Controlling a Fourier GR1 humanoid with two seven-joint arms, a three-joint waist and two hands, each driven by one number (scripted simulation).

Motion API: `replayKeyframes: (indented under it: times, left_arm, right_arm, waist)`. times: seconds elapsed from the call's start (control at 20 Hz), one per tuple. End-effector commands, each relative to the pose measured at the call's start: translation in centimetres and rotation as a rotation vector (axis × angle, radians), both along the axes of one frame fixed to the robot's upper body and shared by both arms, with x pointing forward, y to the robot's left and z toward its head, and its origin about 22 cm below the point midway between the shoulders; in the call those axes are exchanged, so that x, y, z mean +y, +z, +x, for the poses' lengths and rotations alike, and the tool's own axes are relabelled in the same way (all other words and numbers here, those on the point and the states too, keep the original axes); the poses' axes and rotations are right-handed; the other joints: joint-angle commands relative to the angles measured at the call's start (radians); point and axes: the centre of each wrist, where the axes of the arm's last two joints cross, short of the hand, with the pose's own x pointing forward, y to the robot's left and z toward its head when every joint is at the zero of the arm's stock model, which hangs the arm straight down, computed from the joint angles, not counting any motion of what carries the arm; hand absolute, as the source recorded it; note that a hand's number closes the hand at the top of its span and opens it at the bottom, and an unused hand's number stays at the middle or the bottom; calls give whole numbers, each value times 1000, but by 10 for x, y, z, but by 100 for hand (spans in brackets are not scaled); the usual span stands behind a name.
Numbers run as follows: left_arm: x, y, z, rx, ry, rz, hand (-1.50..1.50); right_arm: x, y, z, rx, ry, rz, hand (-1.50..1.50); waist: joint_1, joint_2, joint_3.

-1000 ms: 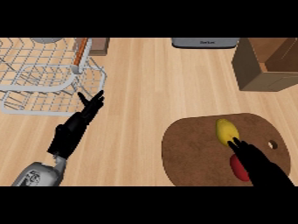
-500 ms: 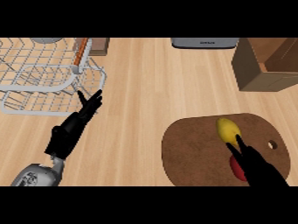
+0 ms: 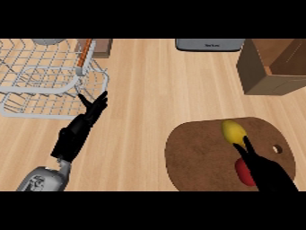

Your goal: Pick the tomato from the cutting board and place it in the cardboard box

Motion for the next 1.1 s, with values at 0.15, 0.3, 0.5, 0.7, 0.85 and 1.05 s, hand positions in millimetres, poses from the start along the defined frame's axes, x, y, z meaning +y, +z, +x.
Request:
replayKeyframes:
  times: [0.15, 0.3, 0.5, 0.7, 0.85, 1.05]
  left_arm:
    - [-6, 18, 27, -117, -30, -1, 0]
    - [-13, 36, 19, -110, -38, -25, 0]
    - [-10, 23, 17, -117, -38, -6, 0]
    - [11, 19, 12, -109, -41, -2, 0]
    - [-5, 14, 11, -104, -37, -25, 0]
    - [9, 19, 9, -102, -36, 0, 0]
  right_arm:
    - [0, 1, 23, -6, 62, -24, 150]
    - [-28, 12, 55, -46, 116, -15, 150]
    - [-53, 23, 97, -105, 175, -9, 150]
    - [-52, 0, 92, -230, 186, -39, 150]
    - [-69, 32, 88, -364, 176, -87, 150]
    - [-63, 67, 83, -471, 167, -12, 150]
  waist:
    - [-5, 7, 18]
    - [8, 6, 20]
    - [15, 9, 20]
    - [11, 8, 20]
    - [-7, 4, 19]
    - [-12, 1, 18]
